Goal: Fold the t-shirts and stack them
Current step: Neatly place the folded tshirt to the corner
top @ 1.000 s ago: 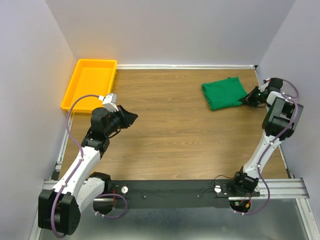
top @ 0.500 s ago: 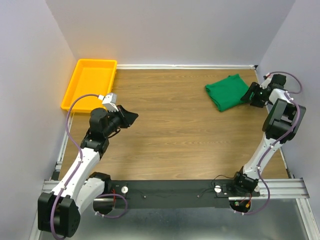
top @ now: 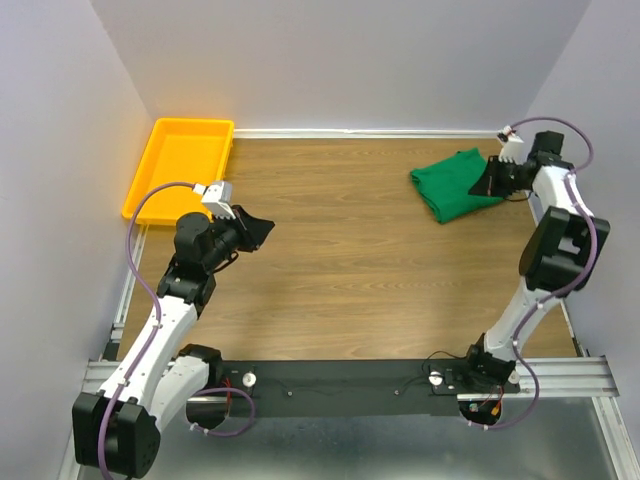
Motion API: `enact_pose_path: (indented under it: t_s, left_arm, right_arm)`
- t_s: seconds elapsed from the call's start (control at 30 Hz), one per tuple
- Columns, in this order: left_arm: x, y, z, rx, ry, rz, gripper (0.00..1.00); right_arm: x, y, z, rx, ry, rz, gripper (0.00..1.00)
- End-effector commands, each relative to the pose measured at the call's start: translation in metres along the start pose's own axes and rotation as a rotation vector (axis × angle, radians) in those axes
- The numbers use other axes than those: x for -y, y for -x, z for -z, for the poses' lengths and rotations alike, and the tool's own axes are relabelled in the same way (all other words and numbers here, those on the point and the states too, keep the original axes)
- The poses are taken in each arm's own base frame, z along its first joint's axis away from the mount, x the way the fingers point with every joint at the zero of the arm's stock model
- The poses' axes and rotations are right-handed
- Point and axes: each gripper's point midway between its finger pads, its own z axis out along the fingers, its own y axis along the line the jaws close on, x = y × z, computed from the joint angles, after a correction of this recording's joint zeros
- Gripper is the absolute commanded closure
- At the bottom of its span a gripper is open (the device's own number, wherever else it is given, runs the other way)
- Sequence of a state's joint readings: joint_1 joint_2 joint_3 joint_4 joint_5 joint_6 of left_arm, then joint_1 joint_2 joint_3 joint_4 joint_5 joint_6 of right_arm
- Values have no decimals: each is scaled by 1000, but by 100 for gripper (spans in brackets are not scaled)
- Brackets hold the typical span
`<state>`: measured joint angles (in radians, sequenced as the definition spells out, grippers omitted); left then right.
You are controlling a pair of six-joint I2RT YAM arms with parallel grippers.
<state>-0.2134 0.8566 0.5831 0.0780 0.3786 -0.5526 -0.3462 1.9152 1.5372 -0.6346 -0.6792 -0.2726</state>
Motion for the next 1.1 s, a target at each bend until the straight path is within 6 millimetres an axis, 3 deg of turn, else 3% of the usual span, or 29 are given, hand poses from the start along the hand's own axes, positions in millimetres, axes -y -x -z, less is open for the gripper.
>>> enact_pose_path:
  t_s: [0.0, 0.13, 0.33, 0.47, 0.57, 0.67, 0.9, 0.97, 1.07]
  left_arm:
    - [3, 7, 2, 18, -5, -21, 80]
    - [6, 6, 9, 33, -12, -14, 80]
    - [3, -3, 12, 22, -5, -1, 80]
    - [1, -6, 9, 10, -4, -1, 80]
    - [1, -4, 7, 5, -6, -10, 80]
    - [2, -4, 7, 0, -10, -16, 80]
    - [4, -5, 8, -3, -18, -11, 80]
    - [3, -4, 8, -5, -13, -10, 80]
    - [4, -1, 8, -4, -6, -6, 80]
  right_arm:
    - [-43, 2, -47, -66, 278, -124, 86]
    - [-41, -1, -75, -111, 303, -235, 86]
    - [-29, -18, -93, -159, 282, -294, 86]
    - [-18, -38, -116, -208, 286, -374, 86]
    - [-15, -41, -128, -218, 307, -391, 86]
    - [-23, -29, -124, -190, 350, -355, 86]
    - [-52, 29, -90, -62, 460, -243, 85]
    - [-57, 43, -91, -42, 499, -249, 85]
    - [-63, 47, -106, -52, 516, -281, 84]
